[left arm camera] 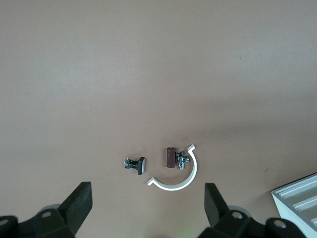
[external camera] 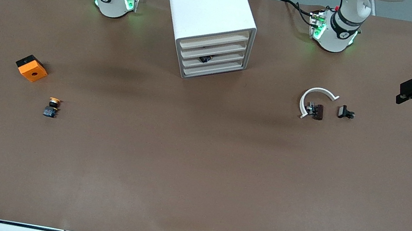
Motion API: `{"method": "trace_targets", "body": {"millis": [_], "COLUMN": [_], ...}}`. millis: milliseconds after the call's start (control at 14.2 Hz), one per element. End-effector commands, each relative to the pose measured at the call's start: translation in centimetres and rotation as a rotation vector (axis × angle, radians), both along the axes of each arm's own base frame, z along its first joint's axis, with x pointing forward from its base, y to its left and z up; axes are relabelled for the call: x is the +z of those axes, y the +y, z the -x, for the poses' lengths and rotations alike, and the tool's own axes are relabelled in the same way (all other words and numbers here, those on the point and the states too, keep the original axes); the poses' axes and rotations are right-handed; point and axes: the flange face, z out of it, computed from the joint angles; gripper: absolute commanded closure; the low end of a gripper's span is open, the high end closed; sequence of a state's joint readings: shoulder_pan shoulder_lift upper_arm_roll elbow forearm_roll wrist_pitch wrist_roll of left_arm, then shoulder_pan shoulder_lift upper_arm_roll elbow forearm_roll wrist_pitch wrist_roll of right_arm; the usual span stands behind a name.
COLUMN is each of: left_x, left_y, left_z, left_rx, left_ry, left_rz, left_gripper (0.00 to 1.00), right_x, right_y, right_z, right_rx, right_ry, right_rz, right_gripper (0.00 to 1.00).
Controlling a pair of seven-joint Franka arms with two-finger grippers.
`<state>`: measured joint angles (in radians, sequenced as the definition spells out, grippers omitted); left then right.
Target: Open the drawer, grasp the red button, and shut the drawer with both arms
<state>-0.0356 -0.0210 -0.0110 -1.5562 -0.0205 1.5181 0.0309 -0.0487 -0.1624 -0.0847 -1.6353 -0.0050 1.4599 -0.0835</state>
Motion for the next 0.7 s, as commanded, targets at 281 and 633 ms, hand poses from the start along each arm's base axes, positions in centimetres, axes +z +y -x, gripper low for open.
{"method": "trace_targets", "body": {"millis": [281, 633], "left_x": [0.1, -3.2], "left_y": [-0.1, 1.3], "left_z": [0.0, 0.5], "left_rx": [-0.025, -0.005], "left_ry": [0.009, 0.119], "left_rz": [-0.021, -0.050], "left_gripper": [0.00, 0.00], "right_x": [0.2, 0.2], "right_y": [-0.2, -0.3], "right_z": [0.7, 0.6], "right_rx": [0.007, 0.005], "right_ry": [-0.013, -0.012], "right_rz": [-0.002, 0.001], "right_gripper": [0.00, 0.00]}}
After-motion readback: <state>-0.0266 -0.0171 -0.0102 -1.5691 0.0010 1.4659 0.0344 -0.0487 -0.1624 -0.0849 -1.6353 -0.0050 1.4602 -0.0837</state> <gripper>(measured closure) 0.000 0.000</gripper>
